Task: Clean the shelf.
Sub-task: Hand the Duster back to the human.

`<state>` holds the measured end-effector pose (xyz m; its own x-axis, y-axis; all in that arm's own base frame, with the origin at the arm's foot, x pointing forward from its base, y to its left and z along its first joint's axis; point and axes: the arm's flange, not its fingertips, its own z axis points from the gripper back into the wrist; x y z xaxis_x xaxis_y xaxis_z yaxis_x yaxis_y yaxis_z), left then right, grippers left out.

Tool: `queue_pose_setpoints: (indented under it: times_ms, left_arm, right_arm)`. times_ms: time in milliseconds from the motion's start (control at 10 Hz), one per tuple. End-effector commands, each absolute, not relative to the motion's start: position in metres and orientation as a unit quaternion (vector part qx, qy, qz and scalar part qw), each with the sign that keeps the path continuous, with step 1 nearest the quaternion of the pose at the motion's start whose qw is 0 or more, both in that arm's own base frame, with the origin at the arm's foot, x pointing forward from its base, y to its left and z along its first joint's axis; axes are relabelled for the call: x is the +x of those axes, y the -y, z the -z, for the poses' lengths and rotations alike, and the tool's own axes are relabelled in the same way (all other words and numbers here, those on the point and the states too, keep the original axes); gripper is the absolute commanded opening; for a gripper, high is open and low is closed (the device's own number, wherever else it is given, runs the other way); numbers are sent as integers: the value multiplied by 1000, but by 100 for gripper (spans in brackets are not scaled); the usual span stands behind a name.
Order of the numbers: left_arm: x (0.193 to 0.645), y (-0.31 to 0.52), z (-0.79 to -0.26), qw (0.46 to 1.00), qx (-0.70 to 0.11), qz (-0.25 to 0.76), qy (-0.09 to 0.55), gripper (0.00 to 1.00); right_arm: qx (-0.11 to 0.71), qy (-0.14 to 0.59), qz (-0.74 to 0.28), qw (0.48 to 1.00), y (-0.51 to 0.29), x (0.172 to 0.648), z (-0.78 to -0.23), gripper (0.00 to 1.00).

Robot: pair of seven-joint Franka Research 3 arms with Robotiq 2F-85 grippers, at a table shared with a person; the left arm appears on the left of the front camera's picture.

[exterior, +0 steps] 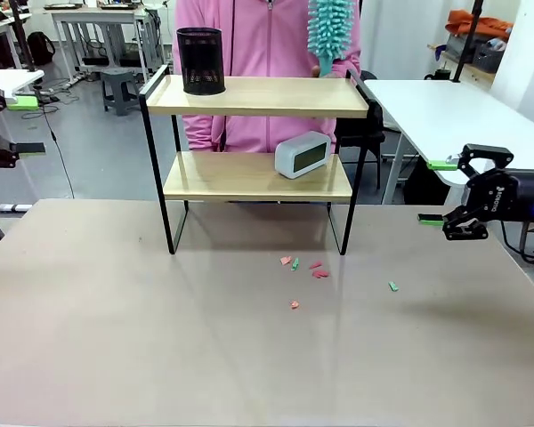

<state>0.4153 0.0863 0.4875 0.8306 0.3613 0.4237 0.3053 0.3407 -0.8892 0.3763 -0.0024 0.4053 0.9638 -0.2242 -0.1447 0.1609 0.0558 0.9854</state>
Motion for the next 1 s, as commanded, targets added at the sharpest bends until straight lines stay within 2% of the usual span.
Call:
queue_pose_setpoints:
  times_ms: [0,900]
  left_arm:
    - [413,-89,-489,764,-577,-13,289,100]
    - [413,-89,-489,764,-577,-13,289,100]
  right_arm:
    - [676,22,128,725,2,374,-408,100]
    - [676,22,128,725,2,374,-408,100]
